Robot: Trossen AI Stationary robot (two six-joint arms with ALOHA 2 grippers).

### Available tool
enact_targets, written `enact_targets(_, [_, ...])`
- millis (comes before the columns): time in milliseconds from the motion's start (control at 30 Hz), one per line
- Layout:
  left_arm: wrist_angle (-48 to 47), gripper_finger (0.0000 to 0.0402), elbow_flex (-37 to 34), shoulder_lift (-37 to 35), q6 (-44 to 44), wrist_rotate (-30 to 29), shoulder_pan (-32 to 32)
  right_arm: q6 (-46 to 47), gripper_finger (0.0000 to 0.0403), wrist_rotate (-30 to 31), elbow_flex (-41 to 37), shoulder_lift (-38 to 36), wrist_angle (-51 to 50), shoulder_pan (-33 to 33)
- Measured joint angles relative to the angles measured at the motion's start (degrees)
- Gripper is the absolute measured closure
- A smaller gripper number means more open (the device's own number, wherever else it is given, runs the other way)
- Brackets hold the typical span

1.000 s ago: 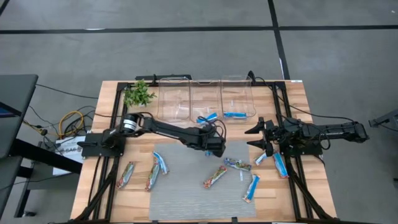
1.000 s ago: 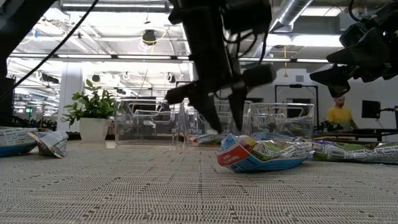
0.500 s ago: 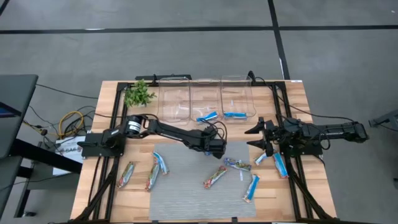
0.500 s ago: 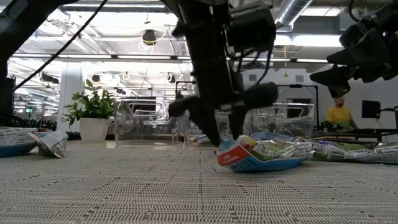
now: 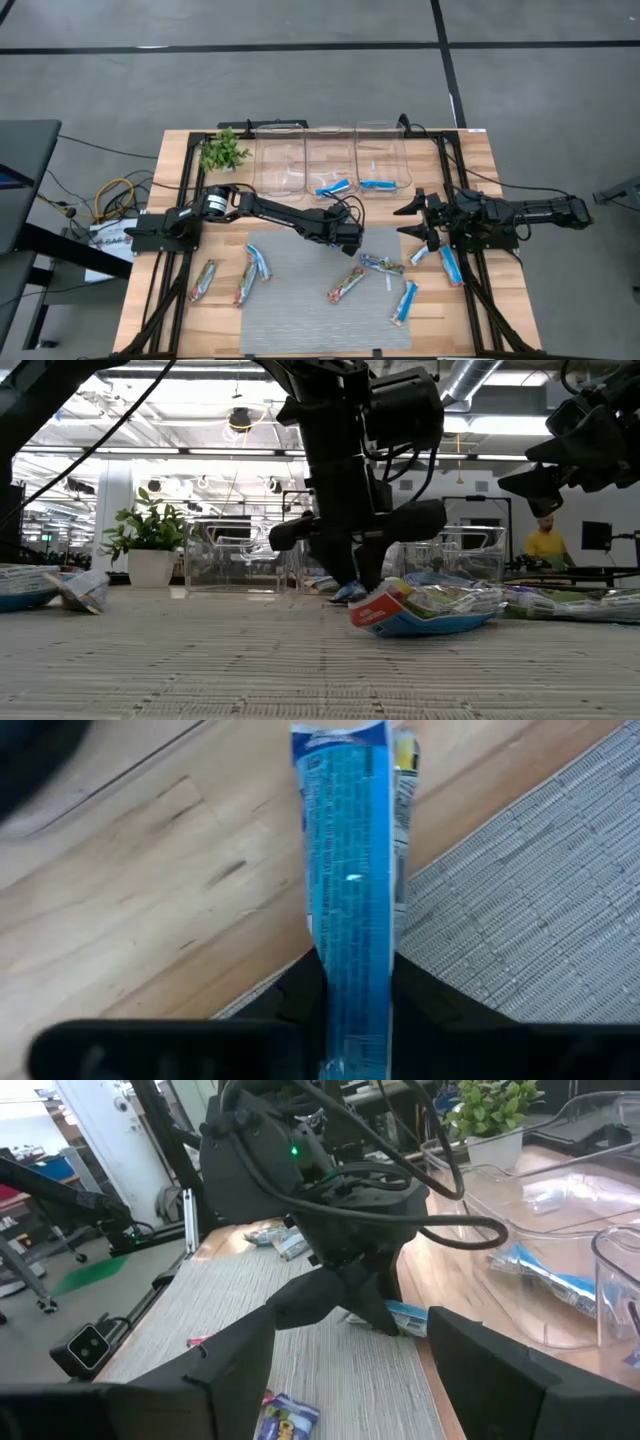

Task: Pick and place Granola Bars by type
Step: Put the blue granola bar into the right transparent bin

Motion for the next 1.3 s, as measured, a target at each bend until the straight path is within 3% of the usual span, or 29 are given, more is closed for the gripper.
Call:
enact_targets(167, [0.1, 0.0369, 0.4, 0.0, 1.8, 0.3, 0.0, 0.0, 0.0148, 0.0, 0.0, 0.0, 0.0, 0.0])
enact_targets(433, [0.1, 0.0360, 4.6, 0.1, 7.4, -1.9, 0.0, 0.0, 0.0148, 0.0, 0.0, 0.0, 0.0, 0.0])
enact_targets(800, [0.1, 0.0359, 18.9, 0.1, 22.1, -10.3, 0.7, 0.0, 0.0148, 0.0, 0.0, 0.0, 0.0, 0.0])
enact_targets(1100, [0.2, 0.0358, 34.1, 0.1, 34.7, -13.8, 3.5, 0.0, 0.0148, 0.0, 0.0, 0.0, 0.0, 0.0])
enact_targets(1300, [2.4, 0.0358, 33.6, -0.6, 37.2, -14.7, 4.2, 0.0, 0.0148, 0.0, 0.0, 0.0, -0.1, 0.0])
